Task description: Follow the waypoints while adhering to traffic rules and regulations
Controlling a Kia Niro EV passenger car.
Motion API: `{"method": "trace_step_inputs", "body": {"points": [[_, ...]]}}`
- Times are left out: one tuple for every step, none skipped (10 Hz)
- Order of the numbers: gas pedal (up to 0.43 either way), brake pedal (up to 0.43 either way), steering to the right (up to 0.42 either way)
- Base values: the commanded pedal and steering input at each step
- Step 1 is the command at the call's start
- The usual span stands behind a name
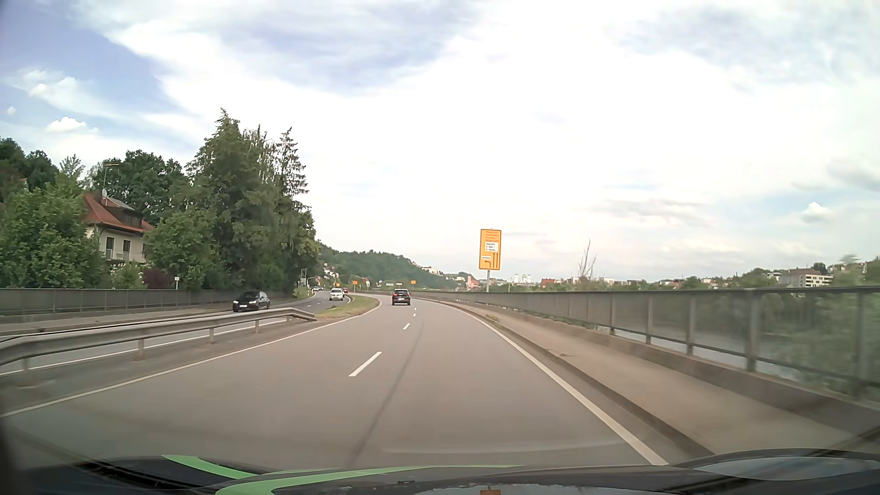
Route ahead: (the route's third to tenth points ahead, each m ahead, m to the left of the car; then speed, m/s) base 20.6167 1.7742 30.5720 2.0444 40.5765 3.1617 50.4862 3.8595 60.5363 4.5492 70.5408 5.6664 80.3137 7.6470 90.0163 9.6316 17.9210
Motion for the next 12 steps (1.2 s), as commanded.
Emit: {"method": "trace_step_inputs", "body": {"points": [[0.0,0.0,-0.009],[0.0,0.0,-0.009],[0.0,0.0,-0.01],[0.0,0.0,-0.011],[0.0,0.0,-0.011],[0.0,0.0,-0.011],[0.0,0.012,-0.01],[0.0,0.067,-0.008],[0.0,0.134,-0.008],[0.0,0.165,-0.008],[0.0,0.183,-0.008],[0.0,0.195,-0.008]]}}
